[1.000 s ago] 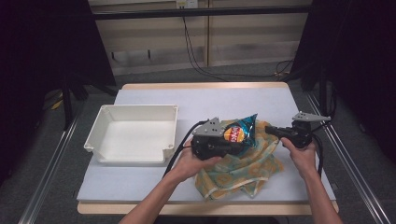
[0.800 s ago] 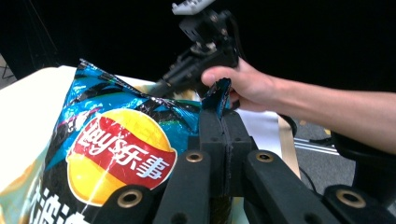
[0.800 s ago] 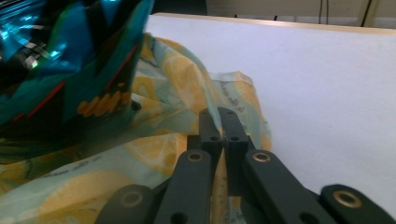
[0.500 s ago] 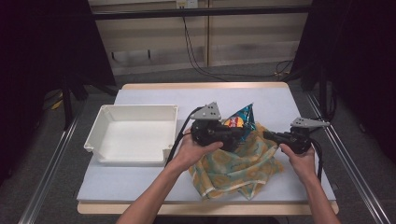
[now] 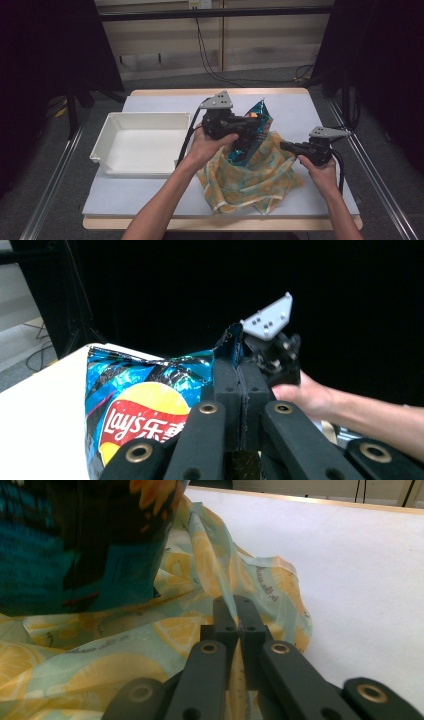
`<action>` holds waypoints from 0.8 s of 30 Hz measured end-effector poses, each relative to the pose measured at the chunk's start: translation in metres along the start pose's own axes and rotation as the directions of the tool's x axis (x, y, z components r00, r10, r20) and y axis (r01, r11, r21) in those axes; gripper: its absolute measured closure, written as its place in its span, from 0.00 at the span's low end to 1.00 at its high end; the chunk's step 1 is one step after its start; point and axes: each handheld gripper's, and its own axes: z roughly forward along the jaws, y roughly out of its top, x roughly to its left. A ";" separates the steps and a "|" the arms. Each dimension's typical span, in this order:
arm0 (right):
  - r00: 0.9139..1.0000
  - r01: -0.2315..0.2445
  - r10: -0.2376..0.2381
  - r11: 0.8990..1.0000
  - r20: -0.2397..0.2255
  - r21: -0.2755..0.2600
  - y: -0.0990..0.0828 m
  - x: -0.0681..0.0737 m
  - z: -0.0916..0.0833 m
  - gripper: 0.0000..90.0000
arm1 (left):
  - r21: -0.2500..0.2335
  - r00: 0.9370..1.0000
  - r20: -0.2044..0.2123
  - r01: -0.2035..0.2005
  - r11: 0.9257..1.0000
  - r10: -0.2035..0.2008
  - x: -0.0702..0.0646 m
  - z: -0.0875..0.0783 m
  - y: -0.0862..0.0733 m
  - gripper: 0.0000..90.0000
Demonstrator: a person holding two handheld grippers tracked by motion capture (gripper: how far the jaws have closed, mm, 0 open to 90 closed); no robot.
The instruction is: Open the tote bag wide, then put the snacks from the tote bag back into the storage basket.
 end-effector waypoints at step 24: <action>0.999 0.044 -0.044 0.999 -0.004 -0.009 0.001 0.013 -0.007 0.75 | -0.104 1.000 -0.025 -0.006 0.995 0.004 0.004 -0.019 0.051 0.99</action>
